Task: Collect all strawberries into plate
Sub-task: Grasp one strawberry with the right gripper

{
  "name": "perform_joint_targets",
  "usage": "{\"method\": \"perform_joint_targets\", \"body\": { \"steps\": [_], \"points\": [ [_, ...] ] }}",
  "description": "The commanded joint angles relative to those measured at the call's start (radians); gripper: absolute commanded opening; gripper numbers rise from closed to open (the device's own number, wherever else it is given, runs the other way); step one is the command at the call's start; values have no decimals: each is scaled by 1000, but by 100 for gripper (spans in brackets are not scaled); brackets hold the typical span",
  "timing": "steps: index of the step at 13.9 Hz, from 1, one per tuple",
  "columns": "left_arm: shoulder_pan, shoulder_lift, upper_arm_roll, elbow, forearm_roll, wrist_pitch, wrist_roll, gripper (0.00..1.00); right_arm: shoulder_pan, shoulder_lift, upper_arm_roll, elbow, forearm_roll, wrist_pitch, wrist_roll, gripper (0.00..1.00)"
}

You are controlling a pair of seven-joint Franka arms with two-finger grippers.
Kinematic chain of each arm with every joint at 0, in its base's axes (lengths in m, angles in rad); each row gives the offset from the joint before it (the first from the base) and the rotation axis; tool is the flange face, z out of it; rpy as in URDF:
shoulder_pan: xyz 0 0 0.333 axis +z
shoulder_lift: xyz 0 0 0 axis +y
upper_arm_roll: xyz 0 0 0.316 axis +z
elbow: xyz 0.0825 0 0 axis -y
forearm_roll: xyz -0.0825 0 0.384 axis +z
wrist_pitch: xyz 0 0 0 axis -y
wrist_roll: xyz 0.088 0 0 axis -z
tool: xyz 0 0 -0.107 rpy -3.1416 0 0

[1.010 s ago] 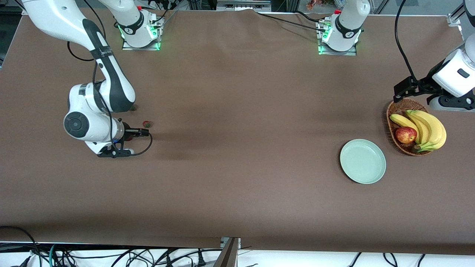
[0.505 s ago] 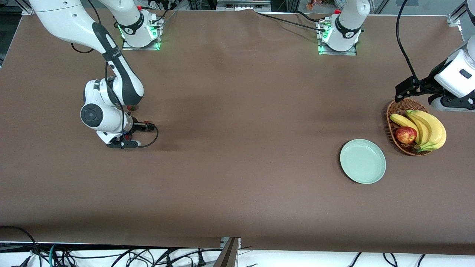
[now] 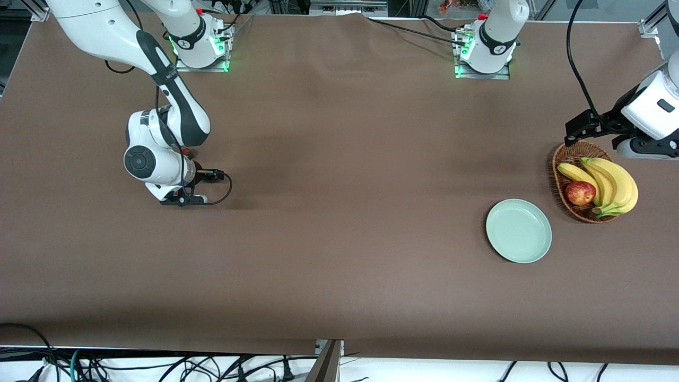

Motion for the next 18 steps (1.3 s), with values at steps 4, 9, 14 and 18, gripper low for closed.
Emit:
{"method": "perform_joint_targets", "body": {
  "steps": [4, 9, 14, 18],
  "points": [
    [10, 12, -3, 33, -13, -25, 2, 100, 1, -23, 4, -36, 10, 19, 14, 29],
    [12, 12, -3, 33, -11, -25, 5, 100, 4, -25, 60, 44, 11, 5, 102, 4],
    [12, 14, -3, 33, -13, -25, 6, 100, 239, 110, 105, 294, 11, 7, 511, 4],
    [12, 14, -3, 33, -11, -25, 5, 100, 438, 288, 105, 574, 10, 13, 792, 4]
  ]
}}
